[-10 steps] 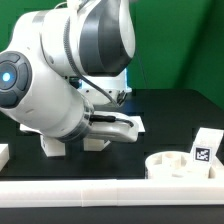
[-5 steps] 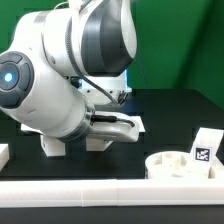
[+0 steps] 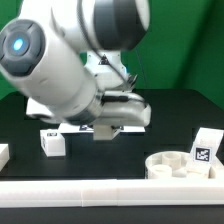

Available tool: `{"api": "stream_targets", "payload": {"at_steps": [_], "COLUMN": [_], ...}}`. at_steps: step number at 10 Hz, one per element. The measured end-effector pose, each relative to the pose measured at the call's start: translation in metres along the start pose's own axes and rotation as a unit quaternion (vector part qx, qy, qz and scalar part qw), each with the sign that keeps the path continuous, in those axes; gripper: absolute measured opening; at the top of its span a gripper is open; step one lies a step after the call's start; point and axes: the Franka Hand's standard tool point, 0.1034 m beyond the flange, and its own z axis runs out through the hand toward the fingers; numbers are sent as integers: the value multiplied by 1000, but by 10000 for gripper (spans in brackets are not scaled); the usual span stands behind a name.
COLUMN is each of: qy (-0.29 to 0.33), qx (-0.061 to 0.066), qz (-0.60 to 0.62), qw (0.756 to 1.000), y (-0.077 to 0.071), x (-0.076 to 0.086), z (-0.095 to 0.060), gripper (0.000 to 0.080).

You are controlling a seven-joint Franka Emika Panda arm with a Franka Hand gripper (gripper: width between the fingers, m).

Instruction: Assemble stool

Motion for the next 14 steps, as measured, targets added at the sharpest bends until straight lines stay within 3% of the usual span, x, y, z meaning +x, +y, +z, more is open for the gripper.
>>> {"api": "stream_targets", "payload": {"at_steps": [2, 6, 7, 9, 11, 13, 14], "qy": [19, 75, 114, 179, 254, 326, 362], "qx": [2, 5, 7, 10, 13, 19, 22], "qz": [16, -11, -13, -14, -23, -33, -37], "qw": [1000, 997, 993, 984, 967, 944, 931], "y": [-29, -31, -35, -43, -57, -75, -79], "x": [-17, -5, 1, -3, -8, -21, -22], "z": [-20, -29, -34, -40, -56, -83, -87], "gripper": [327, 327, 327, 327, 327, 327, 327]}}
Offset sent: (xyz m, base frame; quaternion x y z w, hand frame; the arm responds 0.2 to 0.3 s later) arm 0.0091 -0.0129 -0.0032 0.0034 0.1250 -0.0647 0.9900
